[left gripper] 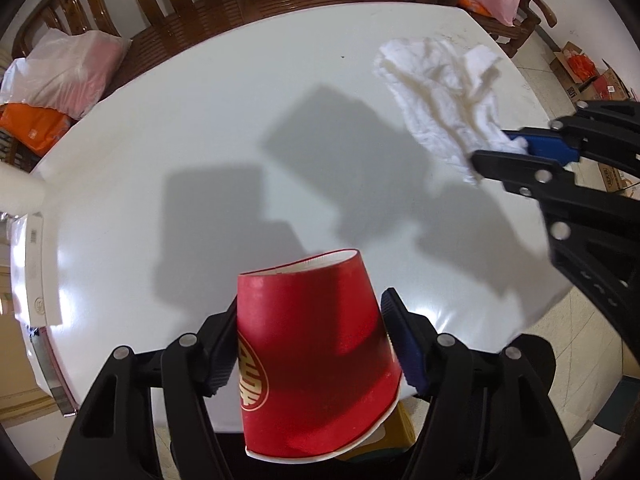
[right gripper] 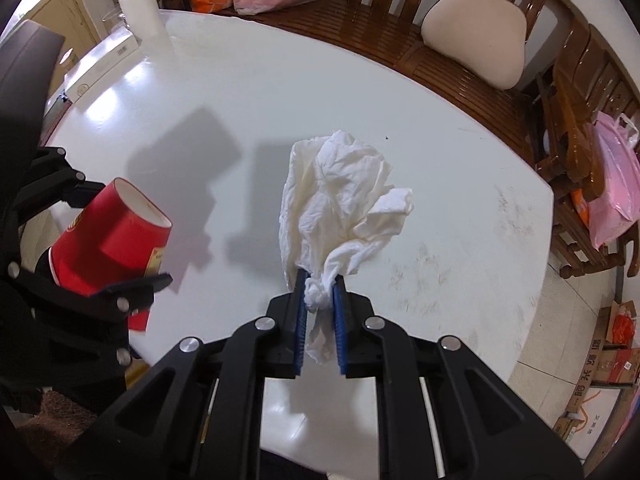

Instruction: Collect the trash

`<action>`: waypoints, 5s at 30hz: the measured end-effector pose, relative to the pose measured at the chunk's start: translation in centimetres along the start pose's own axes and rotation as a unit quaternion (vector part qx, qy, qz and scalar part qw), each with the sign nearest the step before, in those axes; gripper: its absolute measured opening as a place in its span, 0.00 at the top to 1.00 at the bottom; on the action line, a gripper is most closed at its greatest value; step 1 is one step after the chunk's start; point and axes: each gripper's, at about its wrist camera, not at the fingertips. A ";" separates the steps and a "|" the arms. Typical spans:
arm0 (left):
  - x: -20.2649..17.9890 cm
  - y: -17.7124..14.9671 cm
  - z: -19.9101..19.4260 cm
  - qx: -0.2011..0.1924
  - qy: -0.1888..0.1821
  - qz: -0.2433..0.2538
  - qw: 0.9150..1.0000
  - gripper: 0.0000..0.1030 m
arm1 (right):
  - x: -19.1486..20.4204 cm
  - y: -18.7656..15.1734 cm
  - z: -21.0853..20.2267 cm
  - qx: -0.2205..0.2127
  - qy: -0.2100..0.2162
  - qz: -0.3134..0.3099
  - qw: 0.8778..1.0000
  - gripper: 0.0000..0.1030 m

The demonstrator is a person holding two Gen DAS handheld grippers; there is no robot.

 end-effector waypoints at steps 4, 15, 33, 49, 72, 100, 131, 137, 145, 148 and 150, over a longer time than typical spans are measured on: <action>0.3 0.1 -1.2 0.007 -0.004 0.002 1.000 0.38 | 2.3 -2.1 -1.0 0.000 -0.006 0.002 1.000 0.88; -1.2 -7.7 -0.9 0.009 -0.004 0.028 1.000 0.38 | 8.8 -8.8 -0.1 0.012 -0.004 0.009 1.000 0.88; -3.3 -17.7 3.3 0.012 -0.035 0.036 0.999 0.38 | 16.0 -16.7 4.0 0.023 0.004 -0.003 1.000 0.88; -5.8 -21.9 8.3 0.027 -0.060 0.034 0.997 0.38 | 15.5 -19.1 10.3 0.035 0.028 0.019 0.999 0.88; -7.8 -22.6 16.7 0.066 -0.084 0.032 0.994 0.38 | 14.3 -22.9 19.3 0.054 0.055 0.063 0.995 0.88; -10.1 -18.8 29.9 0.172 -0.105 -0.003 0.979 0.37 | 6.8 -23.0 33.1 0.134 0.103 0.175 0.970 0.87; -10.6 -17.8 33.7 0.209 -0.098 -0.005 0.973 0.18 | 5.1 -23.7 35.0 0.140 0.100 0.195 0.966 0.46; -10.9 -17.8 33.5 0.205 -0.092 -0.004 0.974 0.18 | 5.2 -23.6 35.1 0.140 0.098 0.197 0.965 0.46; -10.4 -17.5 33.0 0.199 -0.087 -0.009 0.976 0.17 | 5.1 -23.7 34.5 0.134 0.090 0.201 0.966 0.45; -10.0 -17.7 32.6 0.195 -0.084 -0.013 0.977 0.17 | 5.1 -23.9 34.2 0.133 0.087 0.204 0.966 0.45; -9.6 -17.8 32.3 0.193 -0.083 -0.017 0.978 0.17 | 5.1 -24.1 33.9 0.132 0.080 0.207 0.966 0.45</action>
Point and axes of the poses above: each gripper's, at about its wrist camera, not at the fingertips, and z roughly the way its jaws point, x to its left, y to its top, and after that the axes turned 14 degrees about y, right-handed
